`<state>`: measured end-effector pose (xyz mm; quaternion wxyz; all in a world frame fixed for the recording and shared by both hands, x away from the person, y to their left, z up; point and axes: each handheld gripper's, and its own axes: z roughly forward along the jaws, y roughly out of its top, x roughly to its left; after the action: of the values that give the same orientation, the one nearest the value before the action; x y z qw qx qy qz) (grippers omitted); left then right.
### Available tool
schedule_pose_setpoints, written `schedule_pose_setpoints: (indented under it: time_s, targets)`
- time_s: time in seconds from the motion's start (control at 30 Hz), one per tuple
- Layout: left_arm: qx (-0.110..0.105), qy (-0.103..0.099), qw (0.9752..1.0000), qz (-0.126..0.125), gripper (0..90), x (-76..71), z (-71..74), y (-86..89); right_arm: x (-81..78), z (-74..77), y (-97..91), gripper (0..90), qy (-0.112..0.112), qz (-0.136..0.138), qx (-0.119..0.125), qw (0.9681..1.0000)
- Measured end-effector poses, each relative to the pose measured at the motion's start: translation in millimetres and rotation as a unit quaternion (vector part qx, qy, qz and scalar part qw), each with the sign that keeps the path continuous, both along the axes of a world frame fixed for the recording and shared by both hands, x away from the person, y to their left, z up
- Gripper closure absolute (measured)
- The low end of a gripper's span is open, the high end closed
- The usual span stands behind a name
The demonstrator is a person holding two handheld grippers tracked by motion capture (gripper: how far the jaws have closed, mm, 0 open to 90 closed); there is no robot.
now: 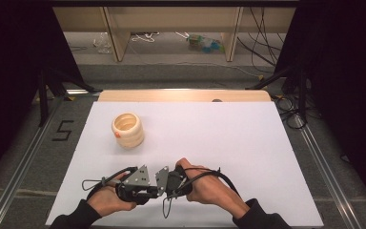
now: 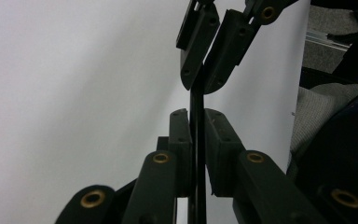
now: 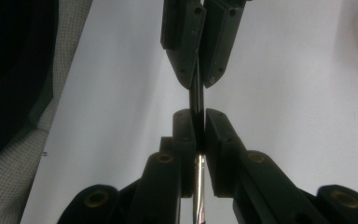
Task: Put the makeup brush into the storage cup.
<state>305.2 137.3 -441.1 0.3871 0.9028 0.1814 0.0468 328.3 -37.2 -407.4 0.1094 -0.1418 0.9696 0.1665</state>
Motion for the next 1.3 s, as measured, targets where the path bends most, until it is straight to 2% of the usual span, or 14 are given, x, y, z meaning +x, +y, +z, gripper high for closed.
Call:
schedule_pose_setpoints:
  time_s: [0.4, 0.5, 0.53, 0.6, 0.7, 0.73, 0.77, 0.9, 1.0, 1.03, 1.07, 1.2, 1.23, 1.3]
  targets:
    - [-0.003, 0.001, 1.0000, -0.001, 83.2, 0.3, 0.0, 1.3, 0.4, 0.5, -0.2, 81.9, -0.006, 0.003, 0.004, 1.0000]
    - [0.003, -0.002, 1.0000, 0.004, 83.2, 1.9, -0.7, 4.1, 1.6, 2.2, -1.9, 75.0, -0.016, -0.014, 0.006, 0.9998]
    - [0.000, -0.003, 1.0000, 0.006, 83.2, 2.6, -0.8, 4.8, 1.4, 3.7, -4.2, 73.2, -0.009, -0.027, 0.006, 0.9996]
    - [-0.008, -0.002, 0.9999, 0.014, 83.2, 3.3, 0.0, 6.1, 7.6, 8.9, -8.5, 68.4, -0.019, -0.015, 0.029, 0.9993]
    - [-0.004, -0.011, 0.9997, 0.022, 83.2, 6.7, 2.0, 10.6, 9.9, 16.7, -14.8, 62.0, -0.023, -0.035, 0.044, 0.9981]
    - [-0.007, -0.011, 0.9995, 0.028, 83.2, 7.6, 2.0, 12.1, 8.0, 18.7, -17.3, 59.9, -0.012, -0.062, 0.048, 0.9968]
    - [-0.010, -0.012, 0.9993, 0.035, 83.2, 8.7, 1.9, 13.8, 8.7, 20.5, -19.3, 58.7, -0.013, -0.073, 0.055, 0.9958]
    - [-0.028, -0.015, 0.9978, 0.059, 83.2, 12.1, 2.9, 20.5, 13.4, 25.5, -24.9, 52.3, -0.025, -0.102, 0.084, 0.9909]
    - [-0.039, -0.022, 0.9960, 0.077, 83.1, 13.8, 5.0, 24.5, 17.1, 27.2, -28.1, 48.0, -0.024, -0.120, 0.105, 0.9869]
    - [-0.040, -0.023, 0.9955, 0.082, 83.1, 14.8, 5.8, 26.3, 16.1, 27.5, -28.8, 46.1, -0.018, -0.139, 0.113, 0.9837]
    - [-0.045, -0.025, 0.9951, 0.085, 83.1, 15.3, 5.7, 27.0, 18.8, 27.5, -29.4, 44.6, -0.017, -0.137, 0.130, 0.9818]
    - [-0.051, -0.033, 0.9936, 0.095, 83.1, 16.5, 6.7, 29.1, 24.6, 28.4, -34.3, 38.3, -0.010, -0.164, 0.160, 0.9733]
    - [-0.050, -0.035, 0.9932, 0.099, 83.1, 16.6, 7.0, 29.7, 25.9, 28.4, -36.3, 37.4, -0.004, -0.176, 0.171, 0.9695]
    - [-0.057, -0.034, 0.9925, 0.103, 83.1, 16.9, 7.5, 30.4, 28.3, 28.7, -39.2, 35.1, 0.000, -0.191, 0.180, 0.9649]
